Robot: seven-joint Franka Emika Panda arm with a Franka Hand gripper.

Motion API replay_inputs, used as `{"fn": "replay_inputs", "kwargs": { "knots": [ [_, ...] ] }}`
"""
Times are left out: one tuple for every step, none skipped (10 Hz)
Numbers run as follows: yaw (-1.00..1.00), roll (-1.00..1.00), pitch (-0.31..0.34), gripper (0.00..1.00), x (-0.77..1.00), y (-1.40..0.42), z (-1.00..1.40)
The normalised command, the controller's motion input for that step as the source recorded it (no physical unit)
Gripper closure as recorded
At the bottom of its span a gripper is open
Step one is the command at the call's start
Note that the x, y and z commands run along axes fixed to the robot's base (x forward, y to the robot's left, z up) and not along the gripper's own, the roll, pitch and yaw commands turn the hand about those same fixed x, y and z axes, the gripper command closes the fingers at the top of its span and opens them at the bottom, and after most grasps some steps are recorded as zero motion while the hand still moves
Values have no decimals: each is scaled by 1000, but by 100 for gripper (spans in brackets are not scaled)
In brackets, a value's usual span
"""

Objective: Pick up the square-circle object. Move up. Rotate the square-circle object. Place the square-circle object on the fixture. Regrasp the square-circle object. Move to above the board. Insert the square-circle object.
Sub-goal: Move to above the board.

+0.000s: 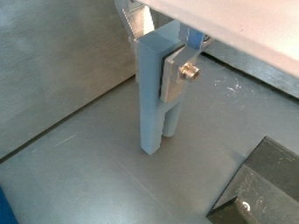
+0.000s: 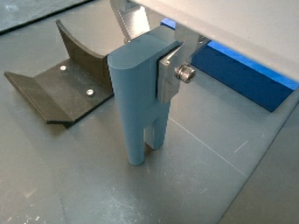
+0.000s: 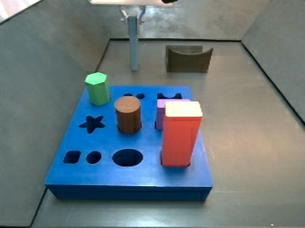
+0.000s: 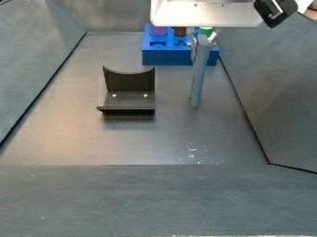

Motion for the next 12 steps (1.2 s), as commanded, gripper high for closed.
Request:
{"fn": "replay_inputs", "kwargs": {
  "knots": [
    [-193,153,110,100,-20,-163,1000],
    [-146,147,104,100,-20,-144,1000],
    [-89,123,93,100,-14,-132,1000],
    [-68,112,93,100,-12,-128,1000],
    [-26,85,96,100,-4,-113,1000],
    [-12,74,96,100,0,-108,1000],
    [7,51,96,100,4,-102,1000],
    [16,35,90,100,8,-96,1000],
    [25,13,89,100,12,-88,1000],
    [30,3,87,100,15,-82,1000],
    [38,-16,84,100,15,-55,810],
    [40,-27,83,100,12,-42,645]
  ]
}}
